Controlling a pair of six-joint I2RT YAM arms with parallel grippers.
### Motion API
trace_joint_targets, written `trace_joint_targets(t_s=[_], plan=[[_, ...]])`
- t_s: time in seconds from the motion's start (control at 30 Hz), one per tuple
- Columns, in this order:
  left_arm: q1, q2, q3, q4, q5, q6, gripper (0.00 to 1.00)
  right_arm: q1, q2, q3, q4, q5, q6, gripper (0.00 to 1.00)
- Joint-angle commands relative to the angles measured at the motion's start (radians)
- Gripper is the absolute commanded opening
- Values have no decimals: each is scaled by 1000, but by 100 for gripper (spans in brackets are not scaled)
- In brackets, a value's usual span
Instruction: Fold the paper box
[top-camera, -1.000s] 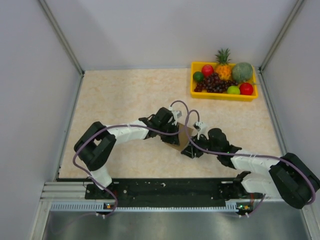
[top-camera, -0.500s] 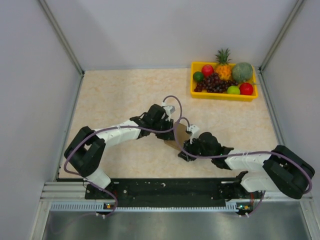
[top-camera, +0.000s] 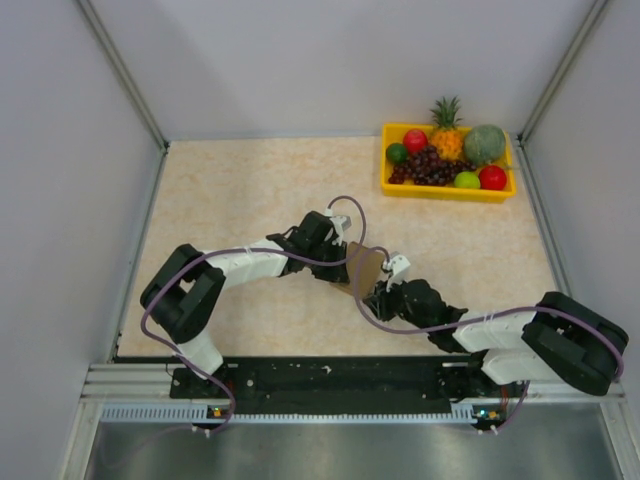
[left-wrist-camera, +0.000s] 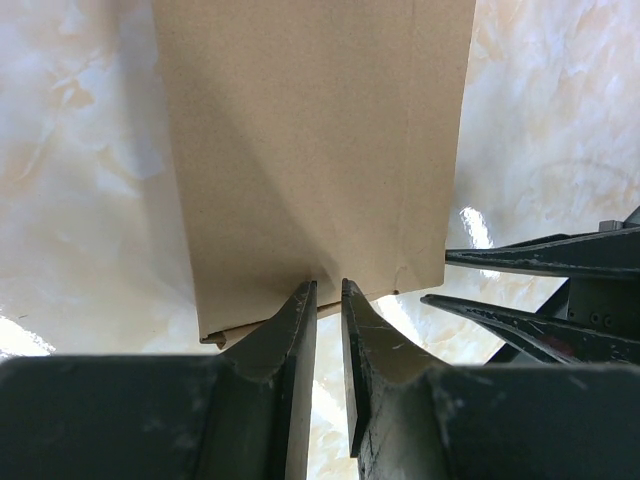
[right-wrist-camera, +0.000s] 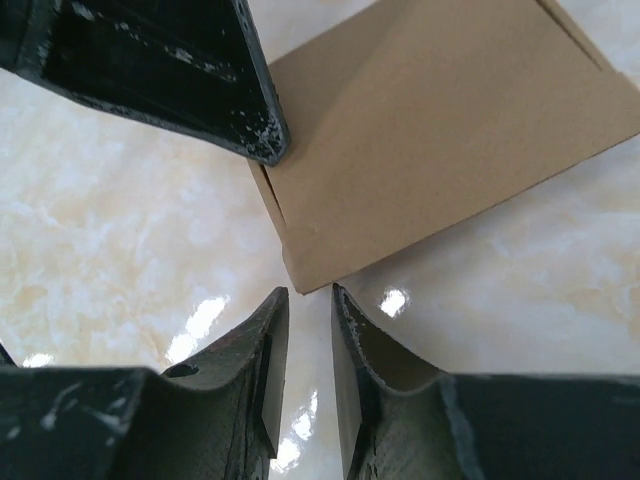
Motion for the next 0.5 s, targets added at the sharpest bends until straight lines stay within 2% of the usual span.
trace_joint_targets(t_s=[0.0,0.1,0.17,0.47], plan=[[5,-10,-14,43,0,14,21,16,18,7,122,0,-26,24],[3,-10,-19,43,9,12,21,16,27,16,125,-47,-27,25],[5,-8,-19,42,12,14,21,14,21,20,107,-37,-10,27],[5,9,-27,58,35,-5,21,14,65,3,214,-17,30,25]])
